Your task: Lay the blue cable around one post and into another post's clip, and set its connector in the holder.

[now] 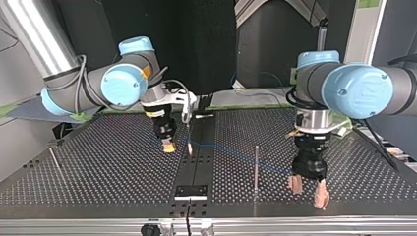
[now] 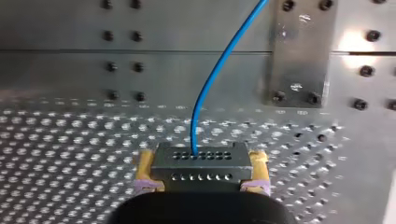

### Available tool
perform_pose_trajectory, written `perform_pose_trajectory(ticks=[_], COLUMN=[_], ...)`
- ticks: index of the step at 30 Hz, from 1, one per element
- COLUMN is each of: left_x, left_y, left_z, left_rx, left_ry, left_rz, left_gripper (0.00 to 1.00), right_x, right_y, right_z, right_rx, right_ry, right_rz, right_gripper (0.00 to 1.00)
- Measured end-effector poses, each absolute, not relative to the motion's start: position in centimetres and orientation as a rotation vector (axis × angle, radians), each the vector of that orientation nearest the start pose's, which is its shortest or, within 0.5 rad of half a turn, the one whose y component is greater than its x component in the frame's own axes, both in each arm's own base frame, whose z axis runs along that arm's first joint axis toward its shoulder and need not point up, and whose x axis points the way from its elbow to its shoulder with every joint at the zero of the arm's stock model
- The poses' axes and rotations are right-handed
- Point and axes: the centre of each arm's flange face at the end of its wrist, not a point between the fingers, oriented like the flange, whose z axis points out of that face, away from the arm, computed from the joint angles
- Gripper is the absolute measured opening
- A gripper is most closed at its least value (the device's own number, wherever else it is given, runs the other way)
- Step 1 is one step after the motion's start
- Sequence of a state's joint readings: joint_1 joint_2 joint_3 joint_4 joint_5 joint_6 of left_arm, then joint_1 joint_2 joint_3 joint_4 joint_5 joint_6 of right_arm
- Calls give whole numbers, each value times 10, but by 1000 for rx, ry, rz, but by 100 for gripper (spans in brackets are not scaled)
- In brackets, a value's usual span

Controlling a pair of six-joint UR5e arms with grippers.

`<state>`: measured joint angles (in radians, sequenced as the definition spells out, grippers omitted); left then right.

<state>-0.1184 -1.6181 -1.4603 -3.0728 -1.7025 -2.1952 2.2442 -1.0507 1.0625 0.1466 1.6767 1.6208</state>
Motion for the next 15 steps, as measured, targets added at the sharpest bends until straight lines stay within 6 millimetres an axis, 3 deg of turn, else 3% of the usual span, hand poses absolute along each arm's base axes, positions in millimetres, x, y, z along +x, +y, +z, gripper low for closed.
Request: perform_pose_trajectory(ticks=[9,15], left_x=[523,526], left_y=[-180,-180], left_z=[543,566], left_rx=[-470,-451], left_ry=[1348,1299], left_rz=[-486,-459], left_gripper=[100,100], right_x=[527,526], right_y=[-468,-473], right_z=[449,471], right_rx=[1679,1642], right_ry=[-967,-957], right_rz=[1585,1604], right_gripper=[0,0])
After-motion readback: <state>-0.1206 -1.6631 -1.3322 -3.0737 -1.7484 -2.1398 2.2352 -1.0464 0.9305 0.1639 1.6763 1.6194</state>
